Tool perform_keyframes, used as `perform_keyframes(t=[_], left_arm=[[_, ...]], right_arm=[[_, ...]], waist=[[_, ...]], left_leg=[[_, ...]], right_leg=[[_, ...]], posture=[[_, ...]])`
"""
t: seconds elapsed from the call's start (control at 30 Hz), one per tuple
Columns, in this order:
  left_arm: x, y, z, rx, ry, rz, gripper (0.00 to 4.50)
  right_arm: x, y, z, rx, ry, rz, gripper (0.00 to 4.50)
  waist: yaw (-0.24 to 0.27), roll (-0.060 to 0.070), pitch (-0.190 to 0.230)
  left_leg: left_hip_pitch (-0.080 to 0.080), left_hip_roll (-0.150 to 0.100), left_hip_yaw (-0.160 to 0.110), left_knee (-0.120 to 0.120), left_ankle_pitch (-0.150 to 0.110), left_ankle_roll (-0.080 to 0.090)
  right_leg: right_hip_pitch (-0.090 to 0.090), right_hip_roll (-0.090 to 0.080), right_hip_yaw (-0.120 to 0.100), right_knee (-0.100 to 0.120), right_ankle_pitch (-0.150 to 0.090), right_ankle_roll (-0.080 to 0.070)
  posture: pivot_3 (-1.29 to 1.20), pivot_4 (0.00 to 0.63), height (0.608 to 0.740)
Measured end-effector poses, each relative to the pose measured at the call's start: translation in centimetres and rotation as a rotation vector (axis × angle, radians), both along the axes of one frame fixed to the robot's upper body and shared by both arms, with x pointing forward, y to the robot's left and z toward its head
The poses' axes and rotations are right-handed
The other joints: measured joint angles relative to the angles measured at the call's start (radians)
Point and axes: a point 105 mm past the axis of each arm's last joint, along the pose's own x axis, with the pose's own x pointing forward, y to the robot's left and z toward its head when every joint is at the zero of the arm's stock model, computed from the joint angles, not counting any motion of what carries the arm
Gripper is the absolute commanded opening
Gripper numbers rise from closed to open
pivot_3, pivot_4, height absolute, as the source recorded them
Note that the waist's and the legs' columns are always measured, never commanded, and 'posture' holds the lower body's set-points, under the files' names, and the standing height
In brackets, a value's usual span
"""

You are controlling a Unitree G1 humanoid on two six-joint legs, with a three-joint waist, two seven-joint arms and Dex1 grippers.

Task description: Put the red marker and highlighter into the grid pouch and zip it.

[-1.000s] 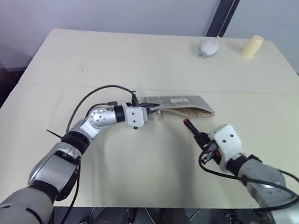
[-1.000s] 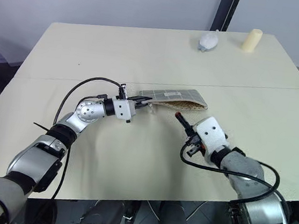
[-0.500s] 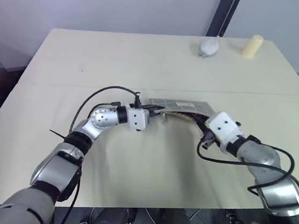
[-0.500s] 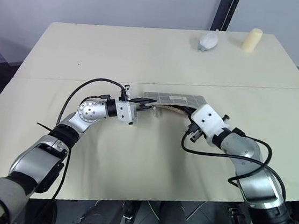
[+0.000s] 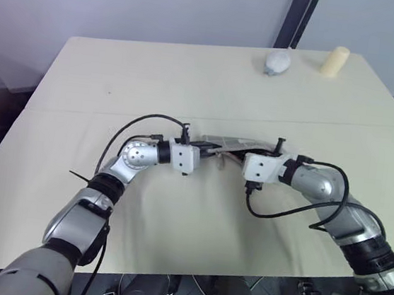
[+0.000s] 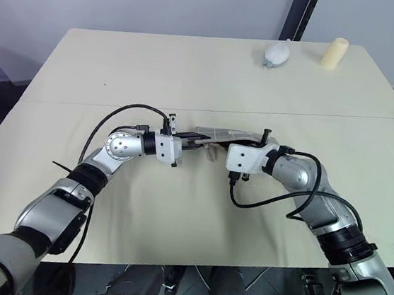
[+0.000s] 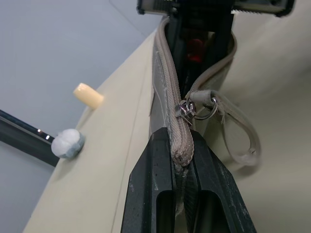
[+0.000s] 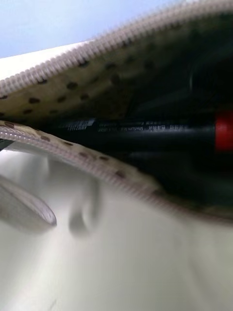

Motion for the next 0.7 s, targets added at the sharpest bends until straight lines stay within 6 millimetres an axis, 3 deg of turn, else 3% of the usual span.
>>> perform_keyframes(t=[0.1,0.2,0.33,0.4,0.53,0.6,0.7], left_arm=[[0.2,0.4,-0.3,0.003,0.017,0.018,0.00],[0.0,0.4,-0.7,-0.004,0.048,0.030,0.00],[-0.4,-0.1,-1.3,-0.014,0.073,0.029,0.00],[-0.4,-0.5,-1.3,-0.019,0.077,0.037,0.00],[-0.2,-0.8,-1.4,-0.011,0.071,0.054,0.00],[-0.2,-1.2,-1.5,-0.008,0.065,0.057,0.00],[-0.3,-1.6,-1.6,0.007,0.045,0.055,0.00]], right_arm=[[-0.6,-0.5,0.3,0.037,-0.006,0.014,4.26],[-1.4,-1.0,1.5,0.189,0.061,-0.013,4.39],[-3.7,0.2,5.5,0.532,0.185,0.009,4.39],[-5.2,0.5,6.3,0.641,0.275,0.017,4.39],[-7.7,1.0,3.2,0.727,0.559,-0.046,4.39],[-8.1,1.0,1.2,0.742,0.664,-0.122,4.39],[-7.8,1.1,-0.1,0.792,0.721,-0.199,4.39]], waist=[[-0.001,0.000,0.000],[-0.001,0.000,0.000],[0.000,0.000,0.000],[0.003,0.000,0.000],[0.003,0.000,0.000],[0.002,0.000,0.000],[-0.002,0.000,0.000]], left_leg=[[0.000,0.000,0.000,0.000,0.000,0.000],[0.000,0.000,-0.001,0.000,0.000,0.000],[0.000,0.000,-0.002,-0.001,-0.003,0.005],[0.000,0.000,-0.003,-0.001,-0.003,0.005],[0.000,0.000,-0.003,-0.001,-0.004,0.006],[0.000,0.000,-0.002,0.000,-0.004,0.006],[0.000,0.000,-0.002,-0.001,-0.004,0.006]], right_leg=[[0.000,0.000,0.000,0.000,0.000,0.000],[-0.001,0.000,0.000,0.001,0.000,0.000],[-0.001,0.001,0.001,0.001,0.000,0.000],[0.000,0.001,0.000,0.001,0.000,0.000],[0.000,0.000,0.000,0.000,0.000,0.000],[0.000,0.000,0.000,0.000,0.000,0.000],[-0.001,0.000,0.000,0.001,0.000,0.000]], posture=[[0.00,0.150,0.739],[0.00,0.150,0.739],[0.00,0.150,0.739],[0.00,0.150,0.739],[0.00,0.150,0.739],[0.00,0.150,0.739],[0.00,0.150,0.739]])
